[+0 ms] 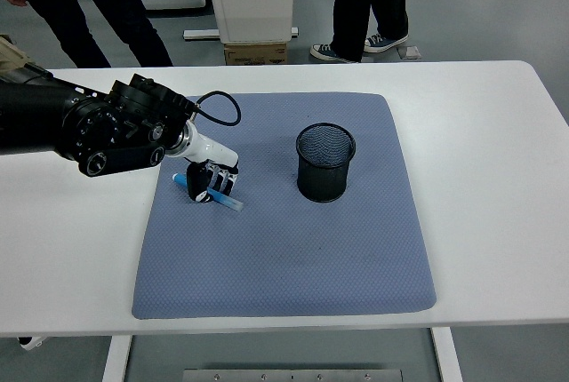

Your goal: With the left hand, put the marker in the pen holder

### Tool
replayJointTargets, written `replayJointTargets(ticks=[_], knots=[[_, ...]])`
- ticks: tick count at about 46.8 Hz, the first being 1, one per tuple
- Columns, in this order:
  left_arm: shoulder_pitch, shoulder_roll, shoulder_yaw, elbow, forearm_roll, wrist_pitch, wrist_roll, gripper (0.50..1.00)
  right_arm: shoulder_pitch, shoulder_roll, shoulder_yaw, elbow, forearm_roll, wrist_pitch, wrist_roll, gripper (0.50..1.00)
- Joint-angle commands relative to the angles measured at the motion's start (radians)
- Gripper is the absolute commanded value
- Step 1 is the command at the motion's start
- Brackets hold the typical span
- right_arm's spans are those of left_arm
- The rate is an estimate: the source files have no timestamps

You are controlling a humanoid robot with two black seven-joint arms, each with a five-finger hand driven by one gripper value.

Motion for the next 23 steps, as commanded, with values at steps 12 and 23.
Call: replayJointTargets(ticks=[12,23], knots=[[-0.012,0.006,-0.006,0.008,-0.015,0.002,-0.005,0.500,-0.001,0.000,0.000,0.000,0.000,0.000,0.000,1.000],[-0.018,0.009,-0.014,0.010,-0.051,0.000,-0.006,0.500,0.000,0.000,0.000,0.000,0.000,0.000,0.000,1.000]])
